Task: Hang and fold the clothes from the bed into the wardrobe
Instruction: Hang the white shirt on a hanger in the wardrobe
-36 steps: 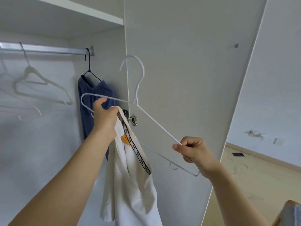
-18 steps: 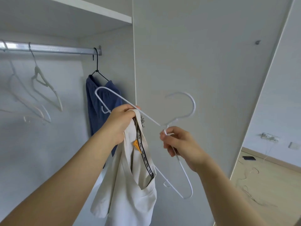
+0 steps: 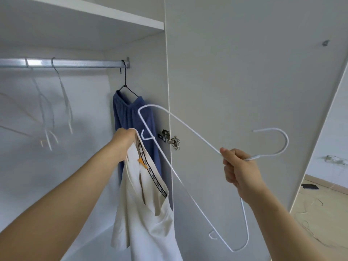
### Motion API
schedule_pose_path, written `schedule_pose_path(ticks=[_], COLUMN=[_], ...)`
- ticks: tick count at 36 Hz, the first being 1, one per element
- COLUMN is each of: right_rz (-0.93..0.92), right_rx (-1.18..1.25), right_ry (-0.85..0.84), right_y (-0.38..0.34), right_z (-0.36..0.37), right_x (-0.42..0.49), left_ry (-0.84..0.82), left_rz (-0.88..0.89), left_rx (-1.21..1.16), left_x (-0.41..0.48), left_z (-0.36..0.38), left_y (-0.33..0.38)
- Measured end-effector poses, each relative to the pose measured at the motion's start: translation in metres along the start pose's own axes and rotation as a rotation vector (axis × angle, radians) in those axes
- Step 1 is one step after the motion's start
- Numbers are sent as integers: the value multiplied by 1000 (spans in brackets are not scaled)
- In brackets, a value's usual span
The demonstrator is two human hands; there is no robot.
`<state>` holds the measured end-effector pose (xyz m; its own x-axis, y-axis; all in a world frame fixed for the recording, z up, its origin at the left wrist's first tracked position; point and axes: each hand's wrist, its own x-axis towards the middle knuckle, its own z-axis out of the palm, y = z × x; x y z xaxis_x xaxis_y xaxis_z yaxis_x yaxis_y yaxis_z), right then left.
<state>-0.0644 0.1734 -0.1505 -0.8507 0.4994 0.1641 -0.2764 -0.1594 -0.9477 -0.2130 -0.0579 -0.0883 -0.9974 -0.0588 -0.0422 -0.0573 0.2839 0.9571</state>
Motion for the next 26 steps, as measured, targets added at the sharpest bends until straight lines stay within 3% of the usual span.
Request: schedule_pose_path(ticks=[14,19,23,26], right_rz=[52,55,70,38], right_rx=[-220,-263,-302,-377], right_ry=[6,-14,-29,-39], right_y=[5,5,5,7], right_z=[-17,-14,-9,4], right_x=[-4,-5,-9,-11], left_ry=[-4,79,199,139], left_rz=[74,325,625,750], left_rx=[16,126,454,610], left_x=[-2,-3,-11,-23], left_z=[8,13,10,20], left_y=[12,5,0,-4])
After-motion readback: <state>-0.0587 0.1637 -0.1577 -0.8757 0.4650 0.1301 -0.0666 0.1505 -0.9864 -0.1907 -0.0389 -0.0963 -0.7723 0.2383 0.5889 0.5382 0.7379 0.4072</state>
